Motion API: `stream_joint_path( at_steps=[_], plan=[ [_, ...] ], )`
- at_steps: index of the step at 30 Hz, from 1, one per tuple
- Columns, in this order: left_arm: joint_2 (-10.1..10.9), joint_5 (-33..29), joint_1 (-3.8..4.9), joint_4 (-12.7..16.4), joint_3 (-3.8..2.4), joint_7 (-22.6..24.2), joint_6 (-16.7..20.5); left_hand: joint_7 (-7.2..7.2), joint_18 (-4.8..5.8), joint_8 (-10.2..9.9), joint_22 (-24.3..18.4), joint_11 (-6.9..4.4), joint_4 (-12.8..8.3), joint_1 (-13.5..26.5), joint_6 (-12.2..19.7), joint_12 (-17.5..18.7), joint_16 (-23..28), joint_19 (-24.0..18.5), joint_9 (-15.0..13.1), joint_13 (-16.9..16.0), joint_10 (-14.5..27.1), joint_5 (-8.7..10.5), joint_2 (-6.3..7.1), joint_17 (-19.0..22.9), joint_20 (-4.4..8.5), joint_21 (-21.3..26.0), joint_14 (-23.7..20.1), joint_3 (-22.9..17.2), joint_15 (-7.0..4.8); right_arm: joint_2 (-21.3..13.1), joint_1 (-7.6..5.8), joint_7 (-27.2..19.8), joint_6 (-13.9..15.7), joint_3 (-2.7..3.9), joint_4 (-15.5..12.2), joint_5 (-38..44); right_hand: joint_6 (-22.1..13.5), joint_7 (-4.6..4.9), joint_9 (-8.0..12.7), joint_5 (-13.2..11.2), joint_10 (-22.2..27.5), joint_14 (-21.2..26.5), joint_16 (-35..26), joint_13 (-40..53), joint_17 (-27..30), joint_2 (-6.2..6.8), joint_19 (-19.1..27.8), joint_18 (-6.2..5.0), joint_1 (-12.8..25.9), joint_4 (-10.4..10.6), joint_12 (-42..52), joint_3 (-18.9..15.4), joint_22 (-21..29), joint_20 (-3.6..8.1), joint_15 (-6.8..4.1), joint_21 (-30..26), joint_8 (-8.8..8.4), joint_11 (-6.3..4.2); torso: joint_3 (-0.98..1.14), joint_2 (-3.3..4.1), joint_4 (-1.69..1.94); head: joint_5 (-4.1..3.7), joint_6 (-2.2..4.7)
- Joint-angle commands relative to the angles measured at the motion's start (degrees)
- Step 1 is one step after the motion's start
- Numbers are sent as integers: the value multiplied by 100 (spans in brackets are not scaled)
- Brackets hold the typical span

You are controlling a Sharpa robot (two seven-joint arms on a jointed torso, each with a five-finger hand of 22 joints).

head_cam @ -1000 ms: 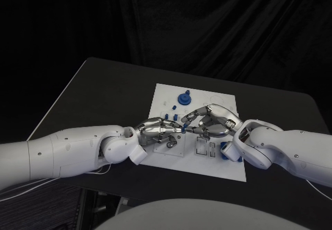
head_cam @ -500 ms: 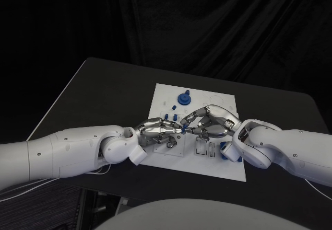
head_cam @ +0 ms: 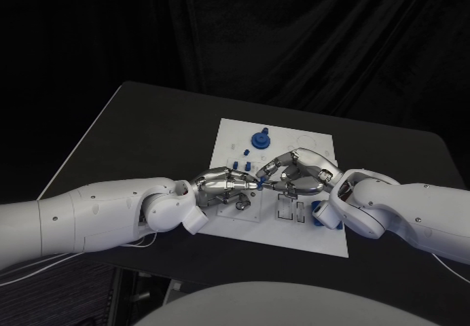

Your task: Assemble the parts on the task board

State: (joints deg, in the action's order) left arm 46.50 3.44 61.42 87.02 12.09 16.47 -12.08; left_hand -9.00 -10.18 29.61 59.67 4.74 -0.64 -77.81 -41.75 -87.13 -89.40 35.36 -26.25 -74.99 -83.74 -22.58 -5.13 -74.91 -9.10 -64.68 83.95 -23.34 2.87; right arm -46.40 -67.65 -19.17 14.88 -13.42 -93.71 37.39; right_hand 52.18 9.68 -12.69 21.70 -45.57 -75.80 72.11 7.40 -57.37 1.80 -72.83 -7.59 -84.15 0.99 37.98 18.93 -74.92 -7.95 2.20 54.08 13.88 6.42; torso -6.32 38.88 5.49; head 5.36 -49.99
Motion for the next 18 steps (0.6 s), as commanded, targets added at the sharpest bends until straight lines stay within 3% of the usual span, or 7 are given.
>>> stream_joint_path(
  at_steps=[1, 18],
  plan=[
    [3, -22, -12, -3, -1, 6, -55, 36, -20, 113, -7, -2, 7, -63, 6, 32, 29, -34, -1355, -1122, -87, -16, -9, -1002, 12, 35, 67, -29, -45, -18, 1, -56, 33, 2, -14, -9, 55, -8, -17, 35, -56, 3, 17, -13, -5, -25, -26, -14, -41, -54, -25, 0, -371, 20, -46, 31, 44, -14, 0, 2, -3, -2, -1],
    [7, -22, -14, -41, -1, 9, -46, 34, -19, 115, -10, 0, 15, -46, 15, 51, 33, -41, -1375, -1103, -57, -14, -7, -991, 11, 37, 53, -45, -42, -41, 1, 32, 129, 2, -17, 18, 270, -97, -148, -156, -325, -72, 63, -82, -11, -47, -107, 10, 48, -96, -69, -125, -401, 88, -117, 147, 229, -102, 2, -4, -1, -15, -1]
  ],
)
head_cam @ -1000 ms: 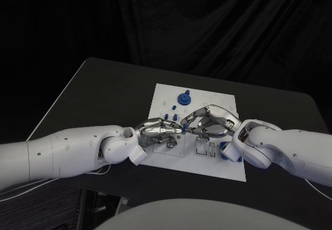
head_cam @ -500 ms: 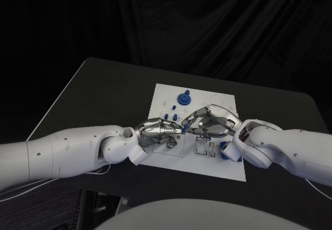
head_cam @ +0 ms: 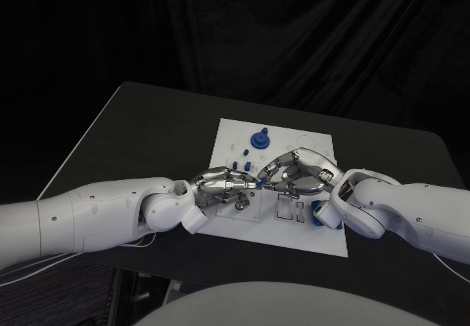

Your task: Assemble the parts on the task board

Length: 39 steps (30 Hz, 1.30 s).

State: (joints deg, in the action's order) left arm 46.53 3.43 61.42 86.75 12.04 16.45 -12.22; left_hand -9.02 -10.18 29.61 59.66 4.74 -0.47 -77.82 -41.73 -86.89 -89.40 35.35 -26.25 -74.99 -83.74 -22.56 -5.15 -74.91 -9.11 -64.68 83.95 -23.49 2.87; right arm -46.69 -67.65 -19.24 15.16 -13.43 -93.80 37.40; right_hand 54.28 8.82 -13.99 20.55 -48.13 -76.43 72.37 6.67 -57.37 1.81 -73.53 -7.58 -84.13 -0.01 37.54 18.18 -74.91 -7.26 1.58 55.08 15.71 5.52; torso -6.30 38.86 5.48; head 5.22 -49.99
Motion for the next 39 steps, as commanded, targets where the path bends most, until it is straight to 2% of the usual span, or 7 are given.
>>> stream_joint_path(
  at_steps=[1, 18, 24, 29, 33, 34, 39],
  plan=[
    [3, -20, -15, -13, 4, 9, -34, 35, -19, 115, -9, 0, -2, -45, 13, 27, 33, -41, -1375, -1103, -57, -16, -6, -991, 11, 37, 53, -30, -42, -12, 1, 48, 109, 3, -7, 23, 61, -12, -19, -41, -69, -10, 37, -9, -10, -48, -37, 9, 46, 4, -25, -50, -402, 18, -55, 46, 46, -12, 0, 0, 2, -1, -1],
    [5, -20, -17, -21, 4, 56, -88, 27, -16, 99, -39, 12, 47, 34, 86, 98, 57, -80, -1460, -1030, 56, 111, 0, -901, -1, 67, -49, -71, -27, -1, 1, 229, 248, 2, 2, 225, 283, -113, -178, -120, -370, -66, 52, -69, 12, -106, -122, 33, 60, -15, -78, -179, -425, 94, -141, 152, 232, -117, -2, -1, -1, 12, -1],
    [16, -20, -17, -9, 4, 133, -103, -208, 37, -962, -226, 259, 475, 449, 838, 459, 166, -265, -687, -674, 714, 798, 121, -508, -159, 337, -552, 94, 147, 4, 1, 219, 277, 2, -1, 237, 288, -117, -184, -118, -388, -62, 43, -73, 29, -111, -128, 36, 54, -19, -83, -180, -429, 98, -145, 164, 236, -123, -4, 0, 1, 15, -1],
    [58, -20, -18, 19, 4, 266, -70, -270, 23, -1169, -292, 289, 511, 439, 743, 513, 191, -310, -385, -623, 827, 834, 169, -434, -223, 424, -670, 121, 221, 1, 2, 190, 308, 2, -12, 240, 286, -117, -184, -118, -390, -62, 43, -75, 29, -110, -130, 37, 51, -21, -86, -180, -430, 99, -146, 168, 235, -124, -2, 1, 3, 13, -1],
    [200, -20, -17, 123, 3, 485, 98, -311, -6, -1591, -484, 285, 494, 350, 1114, 2073, 785, -494, 152, 824, 3001, 803, 252, 1017, -279, 724, -2419, 47, 247, -19, 2, 124, 350, 2, -52, 241, 282, -117, -185, -118, -391, -66, 47, -77, 21, -109, -135, 39, 47, -25, -91, -179, -433, 101, -148, 177, 232, -124, -2, -1, 4, -3, -1],
    [249, -20, -17, 157, 3, 532, 147, -341, 10, -1641, -582, 317, 493, 319, 1179, 3179, 1440, -619, 270, 1768, 4326, 736, 259, 2228, -294, 898, -3888, -44, 287, -26, 2, 115, 358, 2, -63, 241, 273, -116, -186, -117, -394, -69, 48, -85, 19, -111, -136, 39, 30, -38, -105, -173, -433, 105, -151, 178, 225, -125, -1, -1, 4, -3, -1],
    [570, -20, -15, 392, 3, 731, 446, -451, 64, -1662, -944, 507, 404, 271, 1182, 4200, 2832, -990, 573, 2714, 4749, 527, 358, 3458, -432, 1516, -4975, -251, 497, -50, 1, 82, 396, 2, -99, 257, 255, -111, -184, -119, -394, -73, 50, -95, 18, -111, -140, 42, 22, -44, -125, -171, -436, 108, -151, 185, 209, -121, -1, -1, 4, 14, -1]
  ],
)
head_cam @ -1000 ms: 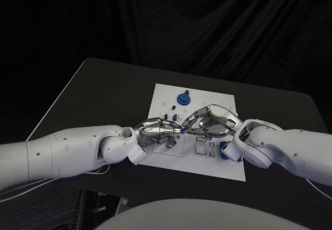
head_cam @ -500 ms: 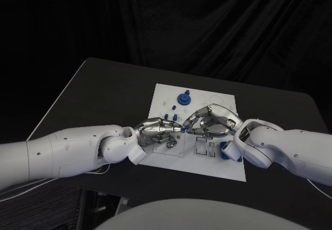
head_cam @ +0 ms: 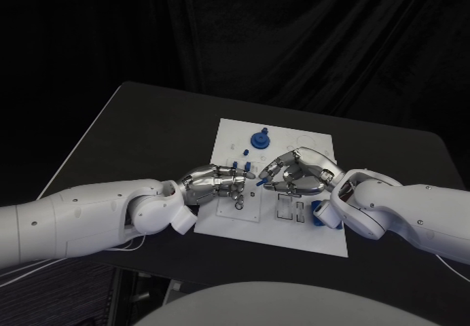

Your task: Assemble the parts on the task board

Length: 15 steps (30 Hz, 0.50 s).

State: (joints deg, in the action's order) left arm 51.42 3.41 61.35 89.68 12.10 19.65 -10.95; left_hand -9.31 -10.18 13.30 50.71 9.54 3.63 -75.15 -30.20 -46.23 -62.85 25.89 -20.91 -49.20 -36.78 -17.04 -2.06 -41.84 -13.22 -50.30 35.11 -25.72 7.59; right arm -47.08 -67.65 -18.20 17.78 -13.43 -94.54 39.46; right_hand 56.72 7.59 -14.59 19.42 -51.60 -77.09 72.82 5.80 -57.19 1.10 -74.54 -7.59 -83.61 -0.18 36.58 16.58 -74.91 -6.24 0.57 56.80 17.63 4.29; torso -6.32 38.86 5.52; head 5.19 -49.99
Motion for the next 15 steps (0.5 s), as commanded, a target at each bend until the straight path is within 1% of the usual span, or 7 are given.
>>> stream_joint_path(
  at_steps=[1, 2, 3, 6, 7, 10, 15],
  plan=[
    [200, -19, -4, 187, -3, 466, 410, -447, 112, -20, -197, 153, 13, 55, 19, 517, 744, -182, 121, 499, 242, -90, 90, 561, -108, 323, -396, -49, 148, -14, 0, -39, 152, 2, -34, 89, -2, 16, -121, -8, -46, -13, 12, -14, -11, -41, -44, 45, -27, -25, -42, -11, -439, 8, -49, 22, 3, 6, 2, -1, -3, 28, -1],
    [268, -19, 1, 239, -3, 502, 467, -463, 120, -9, -280, 197, -8, 37, 11, 624, 929, -204, 171, 685, 197, -99, 50, 766, -162, 440, -357, -57, 190, -15, -1, -44, 164, 2, -39, 126, -4, 17, -121, -8, -46, -14, 13, -15, -13, -40, -48, 46, -27, -26, -44, -11, -442, 8, -49, 29, 1, 6, 0, 0, -2, 34, -1],
    [351, -19, 11, 301, -3, 550, 540, -505, 171, 27, -457, 367, -19, 63, -43, 1003, 1485, -329, 242, 1063, 510, -175, 103, 1192, -263, 710, -672, -32, 337, -13, -1, -44, 176, 2, -45, 182, -5, 17, -121, -9, -46, -15, 15, -16, -15, -40, -51, 48, -27, -26, -46, -11, -444, 8, -49, 35, -1, 7, -1, 2, -2, 41, -1],
    [557, -19, 65, 448, -4, 662, 693, -595, 240, 66, -695, 513, -93, 28, -123, 1379, 2133, -442, 347, 1527, 887, -328, 94, 1730, -320, 1044, -1131, 27, 523, 6, -5, -6, 189, 2, -47, 357, -3, 19, -121, -57, -54, -41, 40, -28, -55, -38, -81, 62, -34, -29, -70, -15, -463, 9, -47, 95, -15, 8, -4, 4, -6, 55, -1],
    [615, -19, 91, 490, -4, 693, 735, -606, 278, 74, -805, 541, -155, -1, -147, 1432, 2273, -481, 405, 1708, 881, -488, 59, 1929, -312, 1190, -1137, 26, 558, 14, -7, 17, 188, 2, -44, 420, -1, 18, -122, -65, -57, -46, 45, -30, -62, -38, -90, 66, -36, -29, -73, -15, -469, 9, -47, 114, -17, 8, -3, 5, -10, 58, -1],
    [775, -19, 208, 611, -3, 785, 854, -600, 306, 84, -911, 550, -202, -4, -175, 1448, 2367, -474, 474, 1897, 860, -546, 12, 2127, -312, 1317, -1125, 39, 568, 41, -15, 116, 185, 2, -33, 641, 3, 18, -123, -79, -63, -49, 47, -33, -64, -39, -95, 67, -38, -28, -80, -17, -472, 9, -47, 121, -20, 8, -2, 2, -2, 60, -1],
    [956, 19, 443, 669, -3, 1108, 984, -627, 391, 151, -1207, 568, -361, -78, -333, 1499, 2604, -686, 617, 2340, 884, -914, -46, 2589, -303, 1753, -1272, -68, 626, 94, -27, 385, 154, 1, 4, 1125, 20, 16, -128, -134, -78, -65, 58, -46, -77, -41, -105, 70, -30, -14, -104, -29, -476, 9, -47, 134, -28, 8, 1, -3, 1, 91, -1]
  ],
)
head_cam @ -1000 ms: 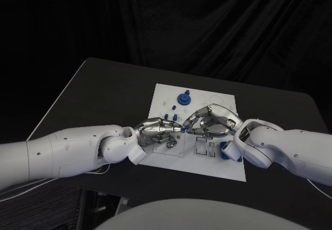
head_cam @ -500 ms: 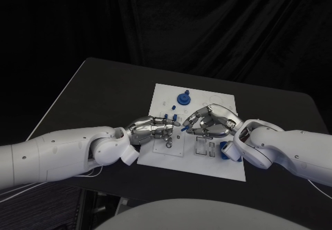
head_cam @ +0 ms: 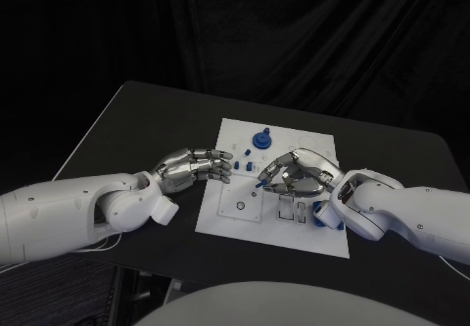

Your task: Assemble the parts on the task board

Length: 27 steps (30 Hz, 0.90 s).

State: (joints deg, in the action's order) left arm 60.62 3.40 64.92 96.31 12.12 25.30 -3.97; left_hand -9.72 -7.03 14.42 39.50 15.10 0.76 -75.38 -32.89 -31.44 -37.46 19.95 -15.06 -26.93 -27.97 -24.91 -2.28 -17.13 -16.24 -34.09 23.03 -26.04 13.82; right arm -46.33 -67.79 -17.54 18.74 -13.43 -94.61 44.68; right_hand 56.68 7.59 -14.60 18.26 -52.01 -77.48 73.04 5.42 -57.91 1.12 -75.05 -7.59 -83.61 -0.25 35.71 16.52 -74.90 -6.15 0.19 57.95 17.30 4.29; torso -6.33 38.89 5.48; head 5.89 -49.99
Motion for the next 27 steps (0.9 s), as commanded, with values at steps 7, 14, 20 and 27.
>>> stream_joint_path(
  at_steps=[7, 14, 20, 27],
  plan=[
    [131, 447, 236, -181, -4, 1571, 607, -400, 116, 117, -475, 47, -287, -209, -276, 144, 287, -275, 190, 725, -113, -538, 1, 642, 22, 681, -105, -165, 35, 95, -19, 750, 114, 1, 29, 1477, 38, 9, -130, -55, -58, -48, 52, -23, -23, -34, -82, 75, -59, -22, -48, -18, -486, 5, -16, 48, -10, -1, 1, 1, -3, -29, -1],
    [124, 919, 266, -257, -3, 2222, 843, -220, 128, 45, -1589, -342, 7, -173, -299, 550, 1506, -921, 354, 1384, 303, -540, -4, 1334, 364, 1854, -944, 270, -281, 162, -21, 1236, 284, 2, 2, 2521, 119, -13, -143, -109, -163, -112, 100, -46, -90, 8, -160, 92, -83, -40, -91, 4, -516, 26, -41, 130, -35, -27, -3, 3, 16, -69, -1],
    [52, 1114, 271, -315, -3, 2383, 906, -94, 156, -169, -3137, -560, 306, -383, -315, 903, 2801, -1813, 514, 1947, 621, -488, -37, 1545, 571, 3036, -1776, 690, -486, 244, -21, 1709, 452, 2, -37, 3456, 188, -32, -157, -110, -257, -158, 126, -65, -131, 54, -213, 104, -94, -59, -133, 41, -536, 49, -65, 183, -67, -52, 4, 1, -10, -64, -1],
    [-58, 1174, 271, -403, -3, 2349, 805, -88, 11, -269, -3232, -556, 397, -535, -321, 994, 2934, -1843, 581, 2169, 717, -490, -112, 1552, 418, 3111, -1816, 802, -478, 323, -19, 2070, 532, 2, -55, 4120, 211, -38, -159, -122, -293, -198, 155, -75, -176, 80, -253, 114, -85, -60, -169, 64, -552, 62, -76, 229, -98, -59, 1, 2, 1, -81, -1]
  ],
)
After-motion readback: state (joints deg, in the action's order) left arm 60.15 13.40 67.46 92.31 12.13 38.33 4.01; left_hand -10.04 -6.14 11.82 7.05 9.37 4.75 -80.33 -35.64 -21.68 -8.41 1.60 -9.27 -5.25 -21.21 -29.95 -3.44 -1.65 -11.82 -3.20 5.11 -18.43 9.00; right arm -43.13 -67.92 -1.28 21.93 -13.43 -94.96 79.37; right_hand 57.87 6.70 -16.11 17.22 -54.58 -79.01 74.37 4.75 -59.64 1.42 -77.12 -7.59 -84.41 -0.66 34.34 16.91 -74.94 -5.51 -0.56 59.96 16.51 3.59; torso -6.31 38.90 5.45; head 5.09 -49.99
